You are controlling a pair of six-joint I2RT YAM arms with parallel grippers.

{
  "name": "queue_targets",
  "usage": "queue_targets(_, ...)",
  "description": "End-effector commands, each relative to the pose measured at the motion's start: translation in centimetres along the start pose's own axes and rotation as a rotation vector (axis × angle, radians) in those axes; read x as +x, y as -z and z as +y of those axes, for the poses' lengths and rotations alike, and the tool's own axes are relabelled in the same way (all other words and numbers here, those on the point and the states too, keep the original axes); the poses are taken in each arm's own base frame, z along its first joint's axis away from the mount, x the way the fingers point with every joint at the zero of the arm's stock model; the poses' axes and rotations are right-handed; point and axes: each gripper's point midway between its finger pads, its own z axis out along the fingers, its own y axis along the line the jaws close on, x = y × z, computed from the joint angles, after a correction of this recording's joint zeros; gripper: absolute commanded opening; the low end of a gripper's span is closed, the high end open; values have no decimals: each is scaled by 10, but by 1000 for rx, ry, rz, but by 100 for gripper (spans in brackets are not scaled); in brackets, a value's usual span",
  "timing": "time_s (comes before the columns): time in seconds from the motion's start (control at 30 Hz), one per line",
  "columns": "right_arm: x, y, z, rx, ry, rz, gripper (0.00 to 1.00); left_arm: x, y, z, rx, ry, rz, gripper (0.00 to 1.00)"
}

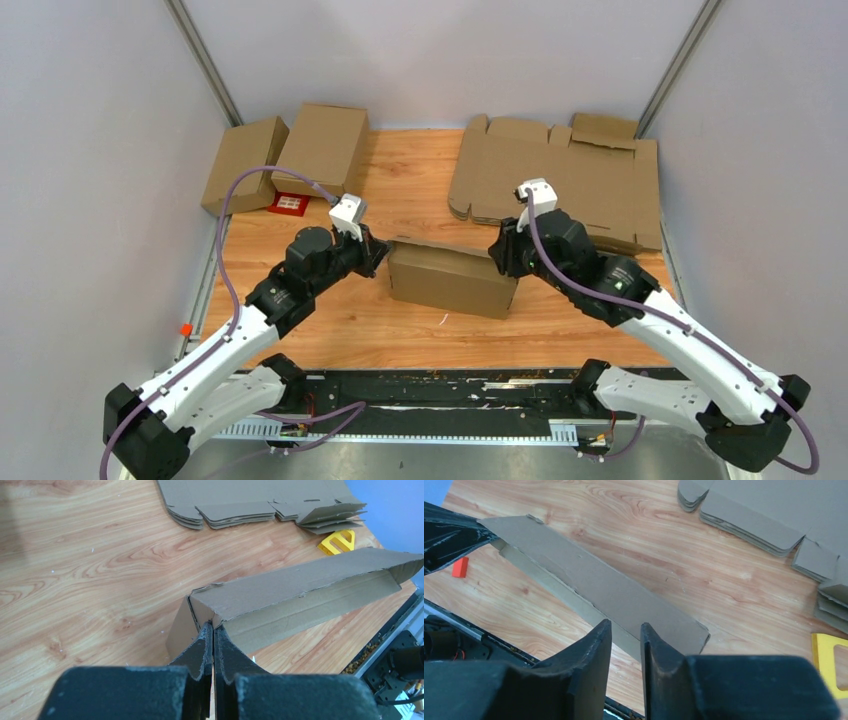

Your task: Fold the paper box

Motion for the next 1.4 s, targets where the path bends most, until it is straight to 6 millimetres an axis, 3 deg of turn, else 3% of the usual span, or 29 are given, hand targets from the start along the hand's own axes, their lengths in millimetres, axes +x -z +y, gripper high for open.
queue_targets(0.0, -6, -17, 7, -23, 3, -47, 25, 22, 1, 4, -18, 12, 103, 0)
queue_targets(0.1, 4, -27, -4, 36, 17, -30, 17, 24, 0, 4, -17, 14, 109, 0)
queue_targets(0.43, 55, -40, -8, -8, -29, 22, 14, 30, -4, 2, 1, 19, 116, 0)
queue_targets(0.57, 66, -42, -24, 45, -36, -13, 16, 30, -7, -3, 31, 24, 110, 1)
queue_targets(0.7, 62, -41, -27, 56, -24, -34, 17, 32, -9, -3, 30, 32, 122, 3)
queue_targets(0.77, 57, -39, -28, 64, -9, -41, 24, 33, -10, -2, 25, 34, 127, 3)
queue_targets(0.9, 34, -27, -24, 48, 59, -64, 48, 33, -9, -2, 30, 26, 123, 0)
queue_targets(1.07, 13, -4, 2, -110, 184, -72, 75, 31, -9, -6, 59, -1, 107, 0)
queue_targets(1.23, 22, 4, 34, -302, 268, 0, 99, 33, -10, -6, 70, -6, 104, 0)
queue_targets(1.3, 29, 0, 40, -322, 297, 45, 100, 34, -10, -6, 69, -7, 105, 0)
queue_targets(1.37, 36, -9, 34, -239, 357, 80, 100, 34, -10, -6, 73, -9, 104, 0)
